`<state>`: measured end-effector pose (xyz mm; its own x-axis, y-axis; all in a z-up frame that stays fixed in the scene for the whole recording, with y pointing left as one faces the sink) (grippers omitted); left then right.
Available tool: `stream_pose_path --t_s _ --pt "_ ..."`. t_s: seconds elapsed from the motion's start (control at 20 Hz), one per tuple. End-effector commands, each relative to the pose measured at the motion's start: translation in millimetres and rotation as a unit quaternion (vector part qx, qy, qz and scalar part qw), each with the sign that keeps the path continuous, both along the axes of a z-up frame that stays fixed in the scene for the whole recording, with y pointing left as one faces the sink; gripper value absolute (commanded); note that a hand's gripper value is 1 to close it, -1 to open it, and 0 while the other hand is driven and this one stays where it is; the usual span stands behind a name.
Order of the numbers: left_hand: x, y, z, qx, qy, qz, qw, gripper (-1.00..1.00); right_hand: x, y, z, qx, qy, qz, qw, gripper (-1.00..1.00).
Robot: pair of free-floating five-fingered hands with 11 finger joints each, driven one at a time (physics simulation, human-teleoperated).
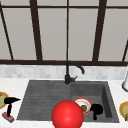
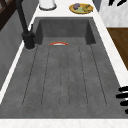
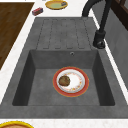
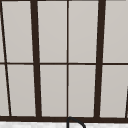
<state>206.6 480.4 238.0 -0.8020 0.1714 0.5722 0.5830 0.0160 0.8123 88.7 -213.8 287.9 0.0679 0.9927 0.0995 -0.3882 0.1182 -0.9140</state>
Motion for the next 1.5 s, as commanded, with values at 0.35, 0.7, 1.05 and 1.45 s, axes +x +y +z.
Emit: stream_pose_path --t_s 0.35,0.7,1.05,1.45 --pt "-2.1 -49 -16 0.013 0.000 0.035 0.9993 -1.00 0 0 0 0.000 0.000 0.000 1.0000 0.00" --pt "-9.6 -58 -26 0.008 0.000 0.063 0.9980 -1.00 0 0 0 0.000 0.000 0.000 1.0000 0.00" --pt "-22.5 -76 -25 0.014 -0.008 0.048 0.9987 -1.00 0 0 0 0.000 0.000 0.000 1.0000 0.00" --pt "-16.0 -77 -27 0.014 -0.001 0.012 0.9998 -1.00 0 0 0 0.000 0.000 0.000 1.0000 0.00"
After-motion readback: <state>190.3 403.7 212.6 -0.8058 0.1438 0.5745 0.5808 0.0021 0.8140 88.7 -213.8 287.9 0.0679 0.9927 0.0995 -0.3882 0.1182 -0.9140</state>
